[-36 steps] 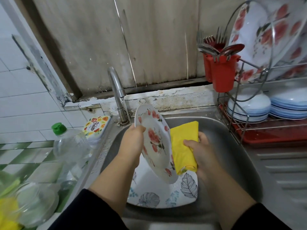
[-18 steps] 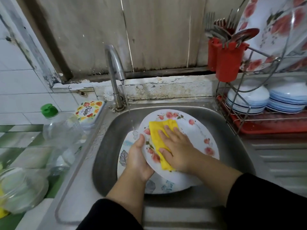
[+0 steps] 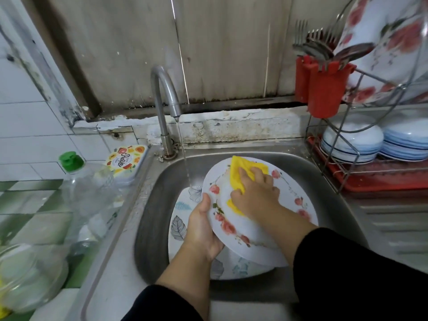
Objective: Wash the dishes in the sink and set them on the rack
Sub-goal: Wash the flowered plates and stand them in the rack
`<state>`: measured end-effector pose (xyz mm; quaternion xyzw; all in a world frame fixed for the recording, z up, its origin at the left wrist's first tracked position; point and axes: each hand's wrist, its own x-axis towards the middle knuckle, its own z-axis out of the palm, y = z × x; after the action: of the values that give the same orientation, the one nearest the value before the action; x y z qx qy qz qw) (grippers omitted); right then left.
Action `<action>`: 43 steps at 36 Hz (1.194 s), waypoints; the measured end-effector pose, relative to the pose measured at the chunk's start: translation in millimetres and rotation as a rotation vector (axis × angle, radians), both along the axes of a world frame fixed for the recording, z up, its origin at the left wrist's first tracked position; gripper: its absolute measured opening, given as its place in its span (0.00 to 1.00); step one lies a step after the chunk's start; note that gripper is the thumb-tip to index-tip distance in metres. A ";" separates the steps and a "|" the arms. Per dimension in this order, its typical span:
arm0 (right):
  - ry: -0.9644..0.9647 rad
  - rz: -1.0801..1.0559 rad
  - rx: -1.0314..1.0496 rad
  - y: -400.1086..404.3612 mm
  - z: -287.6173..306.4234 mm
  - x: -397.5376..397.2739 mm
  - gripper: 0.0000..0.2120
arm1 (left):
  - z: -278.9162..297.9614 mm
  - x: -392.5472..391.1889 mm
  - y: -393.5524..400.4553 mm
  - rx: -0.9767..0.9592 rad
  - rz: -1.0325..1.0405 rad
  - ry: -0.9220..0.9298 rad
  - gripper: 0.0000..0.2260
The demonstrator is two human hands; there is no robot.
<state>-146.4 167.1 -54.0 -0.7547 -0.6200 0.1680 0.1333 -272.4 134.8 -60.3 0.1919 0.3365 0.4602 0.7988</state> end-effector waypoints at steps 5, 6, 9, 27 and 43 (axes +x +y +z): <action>0.053 0.261 0.225 -19.6 -5.7 -12.8 0.25 | 2.4 -1.8 0.2 -0.043 0.028 0.017 0.24; 0.051 0.361 0.233 -26.4 -5.6 -11.4 0.25 | 5.3 -1.7 -0.4 -0.044 0.039 -0.007 0.25; 0.023 0.573 0.141 -42.3 0.6 3.4 0.26 | 8.6 -0.8 -2.3 -0.009 0.081 -0.075 0.31; 0.019 0.264 0.176 -2.9 3.3 30.0 0.25 | 6.7 1.6 -5.8 0.042 0.027 0.035 0.20; -0.173 0.101 0.124 1.0 -9.6 55.8 0.26 | 6.5 1.4 -4.5 0.083 0.035 0.020 0.20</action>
<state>-90.6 168.1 -63.5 -0.7245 -0.6756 0.0700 0.1170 -271.1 130.3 -53.7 0.2235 0.3282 0.4859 0.7786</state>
